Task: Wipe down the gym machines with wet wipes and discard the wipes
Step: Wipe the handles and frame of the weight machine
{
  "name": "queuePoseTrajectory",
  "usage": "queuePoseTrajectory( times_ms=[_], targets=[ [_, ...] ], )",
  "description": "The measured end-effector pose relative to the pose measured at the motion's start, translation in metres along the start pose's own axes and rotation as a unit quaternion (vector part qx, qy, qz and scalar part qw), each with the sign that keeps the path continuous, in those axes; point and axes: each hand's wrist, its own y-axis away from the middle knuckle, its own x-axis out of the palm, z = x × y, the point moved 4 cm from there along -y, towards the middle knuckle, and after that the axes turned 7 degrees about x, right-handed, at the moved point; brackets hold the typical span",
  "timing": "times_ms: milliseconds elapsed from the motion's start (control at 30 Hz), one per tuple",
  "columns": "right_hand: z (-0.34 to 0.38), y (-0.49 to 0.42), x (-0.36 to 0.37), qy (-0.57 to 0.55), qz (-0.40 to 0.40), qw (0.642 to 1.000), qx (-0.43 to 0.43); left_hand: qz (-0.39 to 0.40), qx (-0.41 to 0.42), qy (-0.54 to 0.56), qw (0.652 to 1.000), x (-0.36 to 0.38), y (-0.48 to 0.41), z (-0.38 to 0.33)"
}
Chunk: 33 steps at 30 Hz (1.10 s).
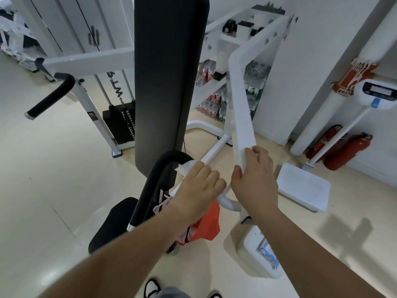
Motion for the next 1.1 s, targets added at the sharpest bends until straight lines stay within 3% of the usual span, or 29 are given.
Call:
queuePoseTrajectory(
  times_ms=[67, 133, 200, 300, 400, 433, 500, 600, 667, 700, 800, 867, 900, 967, 1033, 1100],
  targets=[
    [0.000, -0.001, 0.000, 0.007, -0.001, 1.000, 0.003, -0.077, -0.044, -0.012, 0.996, 0.008, 0.007, -0.006],
    [0.000, -0.001, 0.000, 0.012, 0.010, 1.000, 0.006, -0.042, 0.009, -0.015, 0.999, 0.000, -0.003, 0.001],
    [0.000, -0.002, 0.000, 0.015, 0.016, 1.000, 0.008, 0.132, 0.089, 0.007, 0.987, -0.005, -0.019, 0.015],
    [0.001, -0.002, 0.000, 0.019, 0.015, 1.000, 0.003, 0.400, 0.095, 0.087, 0.907, -0.014, -0.042, 0.033],
    [0.000, -0.001, 0.001, 0.016, 0.016, 1.000, 0.006, 0.503, 0.034, 0.119, 0.855, -0.021, -0.052, 0.045],
    [-0.001, -0.002, 0.000, 0.016, 0.016, 1.000, 0.005, 0.497, 0.028, 0.111, 0.860, -0.020, -0.052, 0.045],
    [-0.001, -0.002, 0.000, 0.014, 0.020, 1.000, 0.007, 0.424, 0.039, 0.079, 0.902, -0.021, -0.042, 0.036],
    [0.001, -0.002, 0.001, 0.019, 0.024, 1.000, 0.001, 0.186, 0.010, 0.014, 0.982, -0.007, -0.016, 0.004],
    [0.003, -0.003, 0.001, 0.029, 0.024, 0.999, -0.002, 0.032, -0.034, 0.026, 0.999, 0.000, 0.001, -0.022],
    [0.002, -0.003, 0.001, 0.032, 0.024, 0.999, -0.001, 0.002, -0.038, 0.028, 0.999, 0.004, 0.004, -0.033],
    [0.001, -0.002, 0.000, 0.033, 0.027, 0.999, 0.004, -0.030, 0.043, 0.036, 0.998, 0.002, 0.003, -0.041],
    [-0.001, -0.002, 0.000, 0.032, 0.024, 0.999, 0.002, 0.013, 0.105, 0.074, 0.992, -0.002, -0.001, -0.011],
    [-0.001, -0.002, 0.001, 0.031, 0.023, 0.999, -0.003, 0.059, 0.092, 0.081, 0.991, -0.002, -0.002, 0.015],
    [-0.001, -0.002, 0.003, 0.026, 0.027, 0.999, -0.007, 0.170, -0.025, 0.068, 0.983, 0.000, 0.000, 0.070],
    [0.000, -0.002, 0.004, 0.025, 0.026, 0.999, -0.005, 0.195, -0.144, 0.077, 0.967, -0.004, 0.006, 0.104],
    [0.002, -0.002, 0.004, 0.033, 0.022, 0.999, -0.002, 0.207, -0.199, 0.076, 0.955, -0.010, 0.006, 0.104]
  ],
)
